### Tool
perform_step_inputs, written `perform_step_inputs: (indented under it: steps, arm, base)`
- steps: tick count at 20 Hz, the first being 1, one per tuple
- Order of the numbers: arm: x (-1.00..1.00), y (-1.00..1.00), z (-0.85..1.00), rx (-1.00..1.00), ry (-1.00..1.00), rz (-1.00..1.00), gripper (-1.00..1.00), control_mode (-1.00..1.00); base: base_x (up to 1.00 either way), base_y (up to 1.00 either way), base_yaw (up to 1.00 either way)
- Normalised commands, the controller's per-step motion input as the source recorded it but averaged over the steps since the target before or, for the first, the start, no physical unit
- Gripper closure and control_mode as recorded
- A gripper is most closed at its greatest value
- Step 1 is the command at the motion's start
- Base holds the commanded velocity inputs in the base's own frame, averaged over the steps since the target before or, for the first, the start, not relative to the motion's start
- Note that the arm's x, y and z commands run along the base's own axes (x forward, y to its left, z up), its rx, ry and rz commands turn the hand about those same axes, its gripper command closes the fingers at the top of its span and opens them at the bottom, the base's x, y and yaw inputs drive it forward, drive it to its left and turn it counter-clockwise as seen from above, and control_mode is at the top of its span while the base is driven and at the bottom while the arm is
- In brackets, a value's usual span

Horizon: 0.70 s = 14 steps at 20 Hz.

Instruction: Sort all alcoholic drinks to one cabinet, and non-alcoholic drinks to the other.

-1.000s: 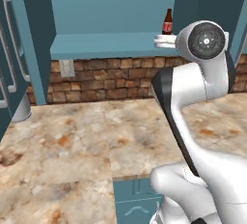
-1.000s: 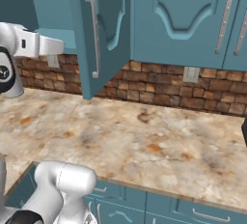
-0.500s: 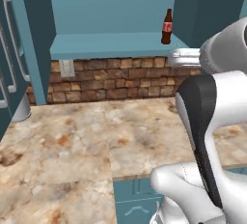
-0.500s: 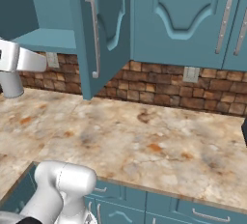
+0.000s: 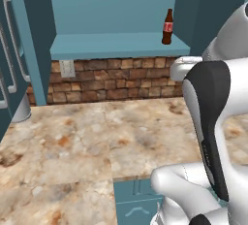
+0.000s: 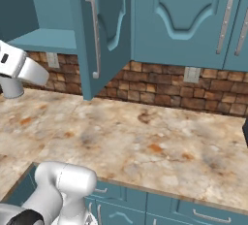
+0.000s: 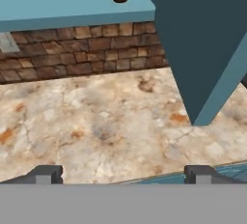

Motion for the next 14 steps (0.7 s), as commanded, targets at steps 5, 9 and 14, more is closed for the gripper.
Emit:
perform_step_inputs:
  steps: [5, 9, 14]
  arm:
    - [0.00, 0.00, -0.46, 0.02, 0.08, 0.00, -1.00, -1.00]
    - [0.00, 0.00, -0.43, 0.01, 0.00, 0.00, -1.00, -1.00]
    - [0.00, 0.00, -0.37, 0.03, 0.00, 0.02, -1.00, -1.00]
  base:
    - [0.00, 0.00, 0.00]
    - [0.00, 0.00, 0.00]
    - [0.00, 0.00, 0.00]
